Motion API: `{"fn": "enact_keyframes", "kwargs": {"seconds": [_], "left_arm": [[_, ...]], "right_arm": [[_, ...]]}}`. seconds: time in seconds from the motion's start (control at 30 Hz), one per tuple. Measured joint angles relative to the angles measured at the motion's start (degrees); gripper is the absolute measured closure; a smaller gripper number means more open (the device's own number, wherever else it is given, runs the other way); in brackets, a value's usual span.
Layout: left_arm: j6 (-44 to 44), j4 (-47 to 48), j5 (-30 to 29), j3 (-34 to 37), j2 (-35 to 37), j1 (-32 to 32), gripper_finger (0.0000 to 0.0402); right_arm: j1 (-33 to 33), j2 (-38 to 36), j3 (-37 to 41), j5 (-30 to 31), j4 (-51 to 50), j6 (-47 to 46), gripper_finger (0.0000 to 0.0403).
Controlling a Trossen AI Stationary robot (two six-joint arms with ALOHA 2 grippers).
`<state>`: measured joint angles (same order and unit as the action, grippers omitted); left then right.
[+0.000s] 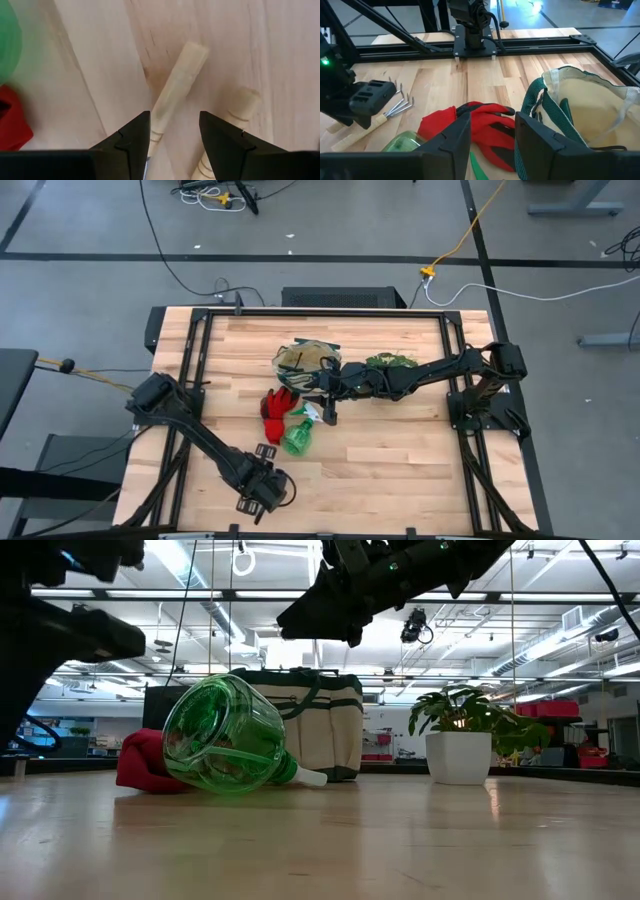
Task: Pick & Place Garden tools in Gardening bag
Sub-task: Put the light brown hand rake into the green gardening bag
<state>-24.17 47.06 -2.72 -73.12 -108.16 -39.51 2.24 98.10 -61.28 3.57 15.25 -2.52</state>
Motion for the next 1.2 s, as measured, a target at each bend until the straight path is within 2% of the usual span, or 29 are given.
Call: {"fn": "enact_keyframes", "kwargs": {"seconds": [0.7, 0.83, 1.03, 1.2], "left_arm": [[2.8, -1.5, -2.0, 0.0, -3.3, 0.3, 0.0227], [2.8, -1.5, -1.9, 0.0, -3.3, 0.3, 0.0254], [2.8, -1.4, -1.9, 0.0, -3.3, 0.5, 0.0325], [2.8, -1.4, -1.9, 0.0, -3.3, 0.8, 0.0332]], "right_arm": [[0.0, 0.0, 0.0, 0.0, -0.3, 0.0, 0.0248], [0.0, 0.0, 0.0, 0.0, -0.4, 0.0, 0.0248], [0.0, 0.0, 0.0, 0.0, -0.4, 0.0, 0.0248], [0.0, 0.0, 0.0, 0.0, -0.4, 0.0, 0.0248]]}}
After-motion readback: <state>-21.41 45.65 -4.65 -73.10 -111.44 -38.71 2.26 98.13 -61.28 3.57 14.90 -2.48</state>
